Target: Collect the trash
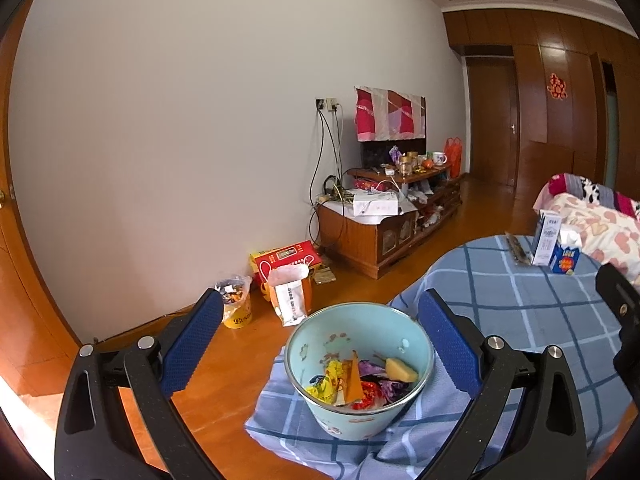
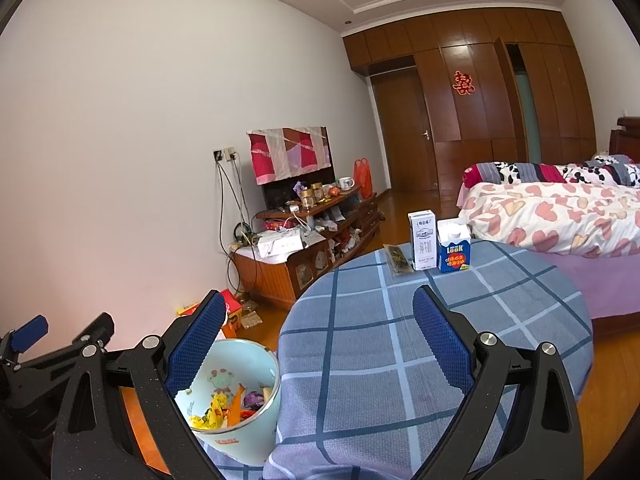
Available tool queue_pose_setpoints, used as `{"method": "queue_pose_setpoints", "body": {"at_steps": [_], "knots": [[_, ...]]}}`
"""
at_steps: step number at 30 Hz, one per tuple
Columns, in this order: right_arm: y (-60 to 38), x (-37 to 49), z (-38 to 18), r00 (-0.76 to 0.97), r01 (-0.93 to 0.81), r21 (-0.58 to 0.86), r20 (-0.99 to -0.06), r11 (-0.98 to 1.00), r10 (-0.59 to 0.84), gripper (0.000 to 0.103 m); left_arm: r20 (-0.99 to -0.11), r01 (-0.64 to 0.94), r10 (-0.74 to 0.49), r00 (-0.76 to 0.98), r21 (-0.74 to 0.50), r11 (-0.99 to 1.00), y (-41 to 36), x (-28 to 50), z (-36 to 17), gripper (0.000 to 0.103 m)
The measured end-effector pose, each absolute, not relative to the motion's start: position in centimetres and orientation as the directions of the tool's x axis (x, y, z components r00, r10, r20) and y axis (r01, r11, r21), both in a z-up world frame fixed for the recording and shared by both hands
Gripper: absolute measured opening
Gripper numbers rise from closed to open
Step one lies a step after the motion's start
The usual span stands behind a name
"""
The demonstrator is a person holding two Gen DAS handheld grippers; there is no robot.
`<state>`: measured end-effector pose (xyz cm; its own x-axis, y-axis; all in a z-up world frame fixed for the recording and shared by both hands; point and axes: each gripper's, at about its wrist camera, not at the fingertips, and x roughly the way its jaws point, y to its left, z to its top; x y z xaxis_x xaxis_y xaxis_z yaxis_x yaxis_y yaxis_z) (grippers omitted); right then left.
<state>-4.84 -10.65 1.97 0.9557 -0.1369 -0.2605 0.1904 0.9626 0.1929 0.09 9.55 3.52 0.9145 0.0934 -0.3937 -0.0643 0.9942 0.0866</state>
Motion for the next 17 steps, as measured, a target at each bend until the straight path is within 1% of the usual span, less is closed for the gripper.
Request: {"method": "queue_pose_setpoints", "body": {"at_steps": [8, 17], "knots": [[-10.9, -4.4, 1.4, 0.947, 0.209, 0.203, -0.286, 0.957, -0.146, 0.093, -0.428, -0.053, 0.084, 0.9, 0.084, 0.995, 9.1, 0.9, 2.8, 0.097], [-11.3, -4.1, 1.3, 0.941, 0.221, 0.203, -0.3, 0.954, -0.154, 0.093, -0.441, -0.051, 0.084, 0.894, 0.085, 0.995, 8.9, 1.3, 2.4, 0.097]]}}
